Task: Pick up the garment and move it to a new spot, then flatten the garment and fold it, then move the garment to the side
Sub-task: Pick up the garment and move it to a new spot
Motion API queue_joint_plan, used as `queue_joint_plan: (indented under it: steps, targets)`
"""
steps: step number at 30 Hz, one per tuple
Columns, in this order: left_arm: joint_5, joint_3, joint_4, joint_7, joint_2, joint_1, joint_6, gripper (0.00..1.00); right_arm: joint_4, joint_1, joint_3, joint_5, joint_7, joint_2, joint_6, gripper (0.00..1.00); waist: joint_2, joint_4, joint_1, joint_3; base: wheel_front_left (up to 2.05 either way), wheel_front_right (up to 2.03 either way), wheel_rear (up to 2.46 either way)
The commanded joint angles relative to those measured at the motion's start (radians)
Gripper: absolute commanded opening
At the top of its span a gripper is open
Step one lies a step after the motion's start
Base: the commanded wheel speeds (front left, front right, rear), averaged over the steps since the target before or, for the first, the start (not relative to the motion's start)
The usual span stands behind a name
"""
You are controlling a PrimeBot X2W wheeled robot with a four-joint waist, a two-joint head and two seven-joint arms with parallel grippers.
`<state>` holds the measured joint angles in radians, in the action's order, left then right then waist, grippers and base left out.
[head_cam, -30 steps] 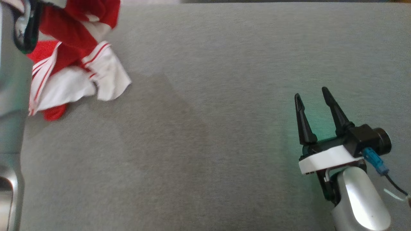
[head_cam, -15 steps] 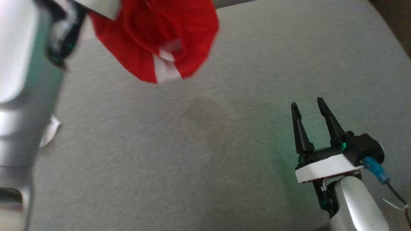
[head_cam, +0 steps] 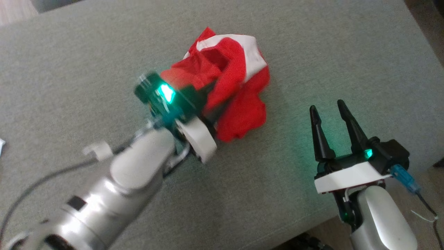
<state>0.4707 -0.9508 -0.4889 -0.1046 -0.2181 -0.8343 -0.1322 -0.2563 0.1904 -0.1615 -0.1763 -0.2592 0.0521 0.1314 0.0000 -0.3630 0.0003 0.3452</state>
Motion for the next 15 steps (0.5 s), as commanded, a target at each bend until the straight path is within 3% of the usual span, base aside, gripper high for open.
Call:
queue_joint_plan:
  steps: [1, 7, 10, 15]
  targets:
    - [-0.019, 0.015, -0.006, -0.04, 0.008, -0.026, 0.002, 1.0, 0.031, 0.023, -0.016, -0.002, -0.003, -0.002, -0.001, 1.0, 0.0, 0.016, -0.0003, 0.02, 0.0, 0.0, 0.0]
    - [-0.092, 0.003, -0.121, -0.152, 0.094, 0.004, 0.083, 1.0, 0.029, 0.016, 0.031, 0.015, -0.003, -0.002, -0.001, 1.0, 0.0, 0.106, -0.0003, -0.001, 0.0, 0.0, 0.0]
    - [-0.095, 0.08, -0.044, -0.156, 0.108, 0.06, 0.144, 1.0, 0.028, 0.006, 0.061, 0.038, -0.003, -0.002, -0.001, 1.0, 0.0, 0.157, -0.0003, -0.045, 0.0, 0.0, 0.0]
    - [-0.099, 0.218, 0.096, -0.157, 0.1, 0.254, 0.203, 1.0, 0.022, -0.033, 0.102, 0.078, -0.003, -0.002, -0.001, 1.0, 0.0, 0.244, -0.0003, -0.147, 0.0, 0.0, 0.0]
